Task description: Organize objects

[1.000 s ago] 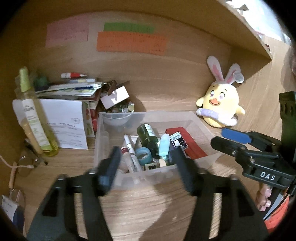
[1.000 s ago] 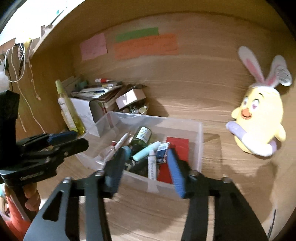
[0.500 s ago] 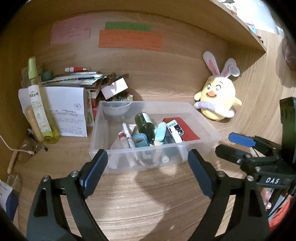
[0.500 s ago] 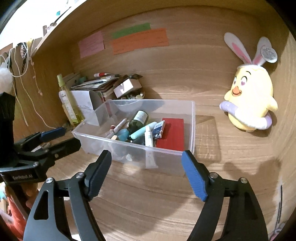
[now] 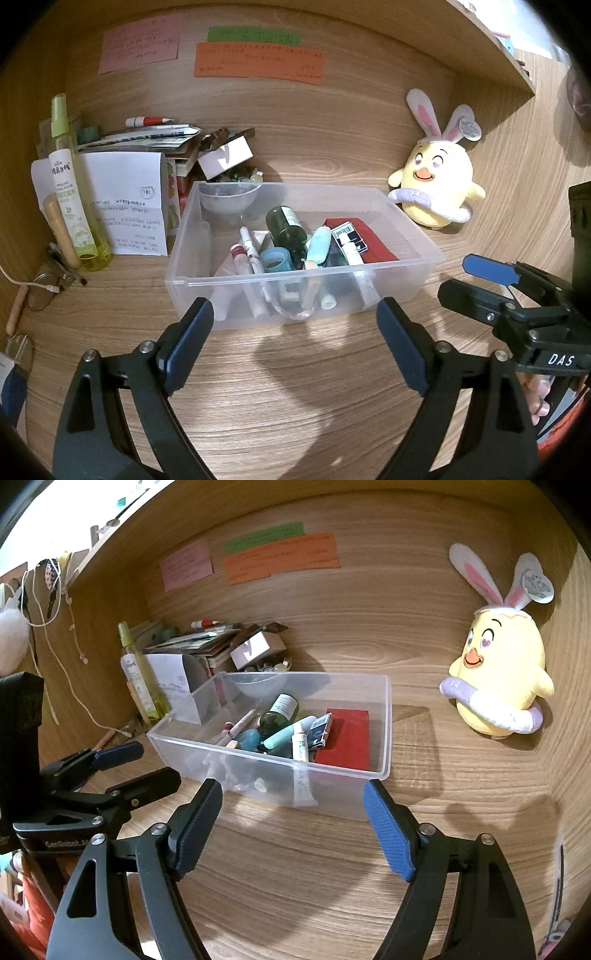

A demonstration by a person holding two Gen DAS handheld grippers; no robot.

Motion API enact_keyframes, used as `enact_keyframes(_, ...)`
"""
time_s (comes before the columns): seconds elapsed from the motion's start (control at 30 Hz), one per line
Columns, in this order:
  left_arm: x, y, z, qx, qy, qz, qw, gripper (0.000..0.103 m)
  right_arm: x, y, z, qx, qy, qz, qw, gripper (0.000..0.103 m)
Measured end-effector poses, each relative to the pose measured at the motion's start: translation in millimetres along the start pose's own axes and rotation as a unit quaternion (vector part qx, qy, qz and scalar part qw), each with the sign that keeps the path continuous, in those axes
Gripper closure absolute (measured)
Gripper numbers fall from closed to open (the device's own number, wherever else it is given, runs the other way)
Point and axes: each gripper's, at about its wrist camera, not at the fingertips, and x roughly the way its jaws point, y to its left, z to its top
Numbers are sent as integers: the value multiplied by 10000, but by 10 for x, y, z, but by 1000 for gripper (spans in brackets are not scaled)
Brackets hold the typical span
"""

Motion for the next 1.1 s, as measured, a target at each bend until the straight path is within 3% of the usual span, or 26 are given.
enact_keyframes(1.1,-81,-16,-6,15,-101,-28,9999,6,13,70,-11,-91,43,80,9999,23)
